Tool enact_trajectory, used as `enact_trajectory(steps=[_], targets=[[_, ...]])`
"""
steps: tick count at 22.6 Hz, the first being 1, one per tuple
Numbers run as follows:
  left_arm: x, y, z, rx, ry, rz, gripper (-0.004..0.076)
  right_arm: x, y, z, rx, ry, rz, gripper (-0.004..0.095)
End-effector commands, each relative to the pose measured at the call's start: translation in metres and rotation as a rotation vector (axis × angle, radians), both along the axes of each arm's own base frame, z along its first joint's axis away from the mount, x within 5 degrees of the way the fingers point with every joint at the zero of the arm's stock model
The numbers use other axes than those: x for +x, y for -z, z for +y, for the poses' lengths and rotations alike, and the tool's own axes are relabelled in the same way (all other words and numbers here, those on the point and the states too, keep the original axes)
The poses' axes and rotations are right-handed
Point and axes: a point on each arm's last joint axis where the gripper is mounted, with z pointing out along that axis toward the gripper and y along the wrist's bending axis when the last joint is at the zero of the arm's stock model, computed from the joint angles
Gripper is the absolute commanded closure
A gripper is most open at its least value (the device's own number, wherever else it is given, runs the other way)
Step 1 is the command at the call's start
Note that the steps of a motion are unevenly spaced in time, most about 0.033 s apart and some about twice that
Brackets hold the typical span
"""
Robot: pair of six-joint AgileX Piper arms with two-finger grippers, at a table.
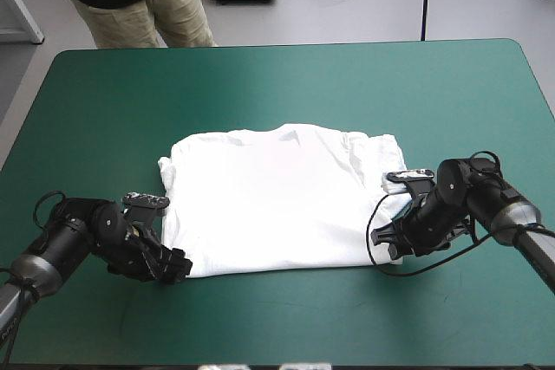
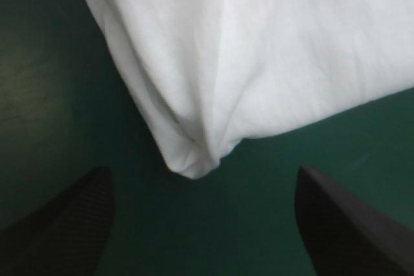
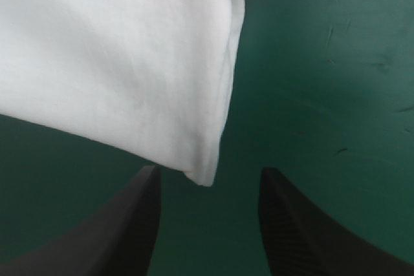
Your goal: Fold the cloth
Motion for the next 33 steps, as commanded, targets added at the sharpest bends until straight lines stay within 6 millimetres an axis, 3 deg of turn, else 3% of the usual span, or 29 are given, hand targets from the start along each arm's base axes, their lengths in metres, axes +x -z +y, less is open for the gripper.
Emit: enact_trajectory(steps=[1,4,5,6,7,9,11,13,18,28,33], targets=[[0.002,-0.029,-0.001,-0.027,-0.001,-0.081,0.0162,0.002,-0.045,-0.001,0.027,-0.015,-0.175,0.0434],[0.006,-0.062,-0.001,-0.028,0.005,-0.169,0.0199,0.003,-0.09,-0.005,0.013,-0.008,-0.283,0.0439],[0.008,-0.083,0.002,-0.014,-0.017,-0.234,0.0213,0.002,-0.114,-0.007,0.018,0.011,-0.33,0.0439],[0.01,-0.092,0.003,-0.007,-0.026,-0.263,0.0217,0.002,-0.125,-0.007,0.025,0.018,-0.362,0.0439],[0.013,-0.114,0.005,0.001,-0.041,-0.341,0.0218,0.002,-0.142,-0.008,0.034,0.038,-0.421,0.0439],[0.015,-0.135,0.006,-0.004,-0.058,-0.417,0.0218,0.006,-0.159,-0.01,0.039,0.092,-0.486,0.0439],[0.015,-0.147,0.006,-0.015,-0.06,-0.456,0.0218,0.01,-0.159,-0.011,0.029,0.107,-0.496,0.0439],[0.015,-0.152,0.006,-0.025,-0.061,-0.473,0.0218,0.024,-0.149,-0.012,0.0,0.12,-0.463,0.0439],[0.015,-0.152,0.006,-0.027,-0.061,-0.472,0.0218,0.081,-0.106,-0.028,-0.025,0.208,-0.416,0.0429],[0.016,-0.152,0.005,-0.03,-0.061,-0.47,0.0218,0.13,-0.042,-0.022,-0.036,0.207,-0.321,0.0412],[0.016,-0.152,0.005,-0.029,-0.058,-0.471,0.0268,0.149,-0.009,-0.02,-0.053,0.207,-0.289,0.0412]])
